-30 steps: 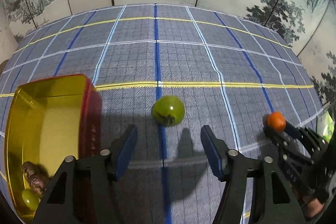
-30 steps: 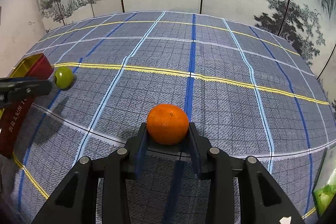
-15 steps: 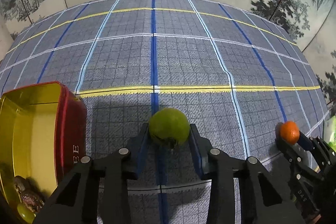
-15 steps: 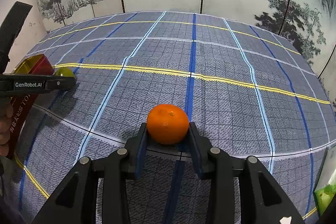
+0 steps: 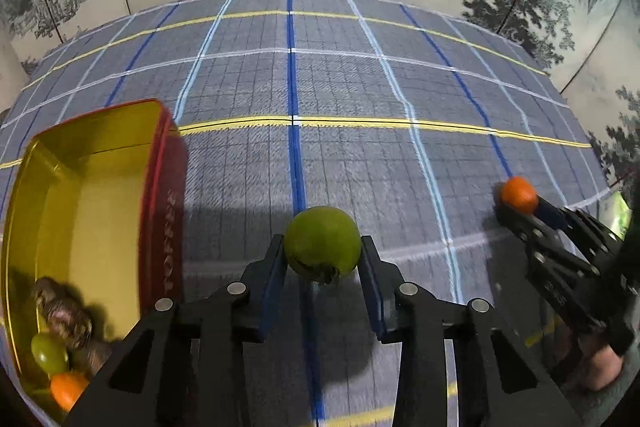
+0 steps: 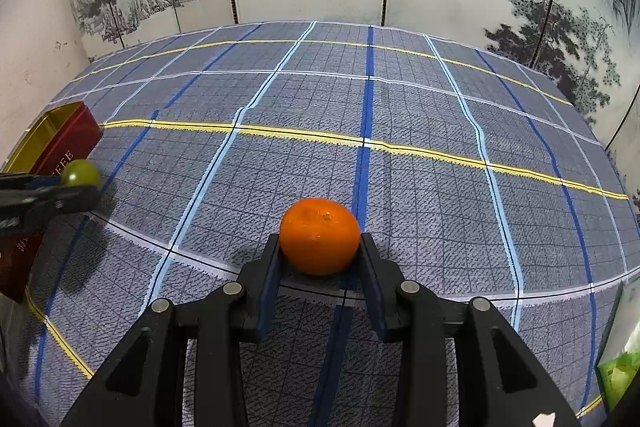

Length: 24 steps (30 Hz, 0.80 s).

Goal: Organize fruits
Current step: 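Carry the green tomato over the gold tin with the left gripper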

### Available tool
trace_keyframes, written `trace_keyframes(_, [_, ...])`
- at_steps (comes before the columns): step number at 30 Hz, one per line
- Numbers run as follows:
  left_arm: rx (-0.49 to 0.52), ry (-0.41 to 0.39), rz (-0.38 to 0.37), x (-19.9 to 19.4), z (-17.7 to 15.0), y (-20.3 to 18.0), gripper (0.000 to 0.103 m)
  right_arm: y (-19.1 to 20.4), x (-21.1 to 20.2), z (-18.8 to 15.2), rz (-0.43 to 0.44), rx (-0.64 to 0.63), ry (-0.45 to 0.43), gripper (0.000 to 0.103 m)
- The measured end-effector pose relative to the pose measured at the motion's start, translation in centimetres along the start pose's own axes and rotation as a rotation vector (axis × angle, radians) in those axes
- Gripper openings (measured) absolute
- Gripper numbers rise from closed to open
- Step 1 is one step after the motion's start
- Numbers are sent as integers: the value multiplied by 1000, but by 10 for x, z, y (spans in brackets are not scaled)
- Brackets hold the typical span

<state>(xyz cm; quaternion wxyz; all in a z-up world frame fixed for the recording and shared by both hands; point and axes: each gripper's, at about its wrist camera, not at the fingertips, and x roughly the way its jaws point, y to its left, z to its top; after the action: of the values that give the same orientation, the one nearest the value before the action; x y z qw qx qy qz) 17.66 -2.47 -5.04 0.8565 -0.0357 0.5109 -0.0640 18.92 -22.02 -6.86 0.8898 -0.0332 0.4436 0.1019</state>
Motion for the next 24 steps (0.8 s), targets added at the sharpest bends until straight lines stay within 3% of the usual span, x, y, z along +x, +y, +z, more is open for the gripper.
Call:
trace_keyframes(12, [-21, -64, -16, -64, -30, 13, 37, 1, 0, 0, -5, -4, 0, 36])
trace_keyframes(24, [-132, -129, 65, -113, -48, 86, 37, 1, 0, 0, -11, -8, 0, 36])
